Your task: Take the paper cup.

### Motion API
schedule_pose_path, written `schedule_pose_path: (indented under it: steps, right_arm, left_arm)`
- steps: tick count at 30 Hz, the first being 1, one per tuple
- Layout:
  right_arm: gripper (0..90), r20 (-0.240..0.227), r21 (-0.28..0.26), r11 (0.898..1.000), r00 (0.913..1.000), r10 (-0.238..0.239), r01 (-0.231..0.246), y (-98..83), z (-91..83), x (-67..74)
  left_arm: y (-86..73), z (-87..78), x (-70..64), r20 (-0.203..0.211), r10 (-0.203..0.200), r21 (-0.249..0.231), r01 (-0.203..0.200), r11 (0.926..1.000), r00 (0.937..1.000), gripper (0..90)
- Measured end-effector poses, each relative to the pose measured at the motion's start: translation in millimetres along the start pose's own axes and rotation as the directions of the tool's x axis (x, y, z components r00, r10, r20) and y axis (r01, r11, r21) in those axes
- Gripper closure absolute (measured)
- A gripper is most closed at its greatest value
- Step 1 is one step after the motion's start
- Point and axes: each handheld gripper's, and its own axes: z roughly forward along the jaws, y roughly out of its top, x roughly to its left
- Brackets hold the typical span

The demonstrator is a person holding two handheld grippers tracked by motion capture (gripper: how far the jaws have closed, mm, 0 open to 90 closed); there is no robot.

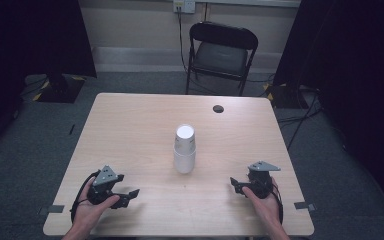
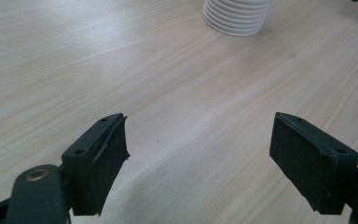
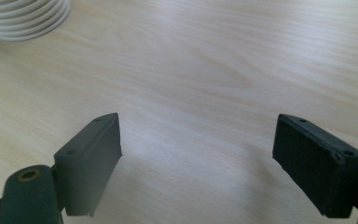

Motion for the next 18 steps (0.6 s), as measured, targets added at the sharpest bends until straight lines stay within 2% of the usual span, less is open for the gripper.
schedule_pose_path:
  steps: [4,9,18]
  right_arm:
    - [15.8,-0.028,-0.009,1.0,0.9994,-0.018,0.018,0.7,-0.9,3.3]
    - [16.0,-0.061,-0.033,0.999,0.9976,-0.034,0.032,4.0,-3.2,10.1]
    - [19.9,-0.112,-0.066,0.995,0.9905,-0.079,0.072,13.7,-13.6,22.9]
  left_arm:
    - [-0.5,-0.3,3.2,0.004,-0.035,-0.008,0.035,0.9993,0.9994,18.6]
    - [-1.4,-1.1,4.1,-0.012,-0.032,0.001,0.032,0.9995,0.9994,18.6]
    - [-0.7,-6.6,-2.0,-0.008,0.008,-0.034,-0.009,0.9994,0.9999,19.1]
